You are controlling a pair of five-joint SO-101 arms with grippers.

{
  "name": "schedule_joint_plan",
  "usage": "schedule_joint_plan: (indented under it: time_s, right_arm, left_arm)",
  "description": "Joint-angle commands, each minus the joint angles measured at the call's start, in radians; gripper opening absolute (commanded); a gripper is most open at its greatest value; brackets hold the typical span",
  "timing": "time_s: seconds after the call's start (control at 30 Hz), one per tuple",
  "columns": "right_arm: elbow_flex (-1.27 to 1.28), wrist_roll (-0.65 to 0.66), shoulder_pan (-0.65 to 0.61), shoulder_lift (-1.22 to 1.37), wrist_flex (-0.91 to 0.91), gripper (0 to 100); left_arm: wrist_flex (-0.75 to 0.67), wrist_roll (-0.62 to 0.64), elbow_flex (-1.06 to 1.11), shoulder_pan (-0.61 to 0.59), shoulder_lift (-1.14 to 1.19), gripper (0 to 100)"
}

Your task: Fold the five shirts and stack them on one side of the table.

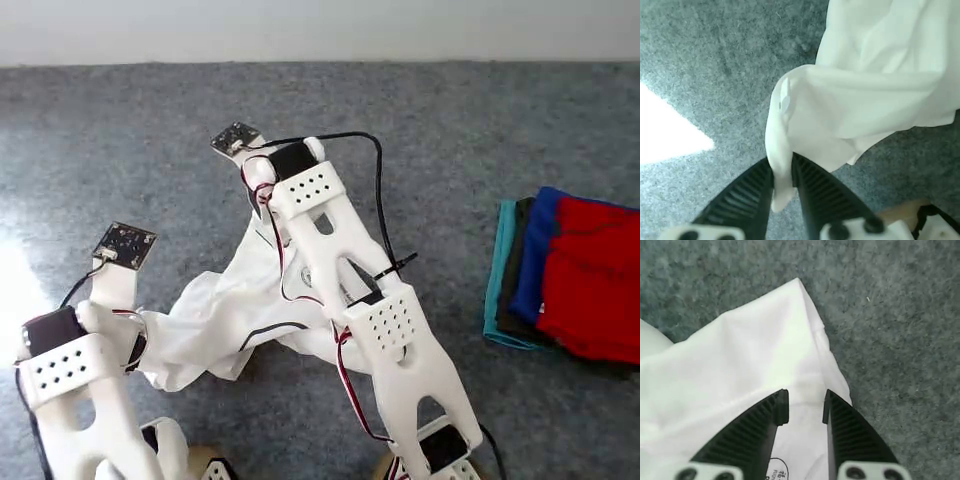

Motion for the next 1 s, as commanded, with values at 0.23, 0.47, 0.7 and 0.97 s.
schedule_joint_plan:
  time_s: [0.23, 0.47, 0.7, 0.97]
  right_arm:
    - [-0.003, -0.003, -0.048, -0.004, -0.001, 12.5]
    - [-0.003, -0.003, -0.012, -0.004, -0.007, 12.7]
    - [-0.009, -0.003, 0.030, 0.038, -0.007, 12.6]
    - [-0.023, -0.003, 0.035, 0.053, -0.004, 12.6]
  left_arm:
    - [-0.008, 0.003, -0.010, 0.000, -0.017, 1]
    - [-0.005, 0.003, -0.010, 0.000, -0.017, 1]
    - [-0.005, 0.003, -0.008, 0.000, -0.017, 1]
    - [-0.006, 0.003, -0.008, 0.000, -0.017, 1]
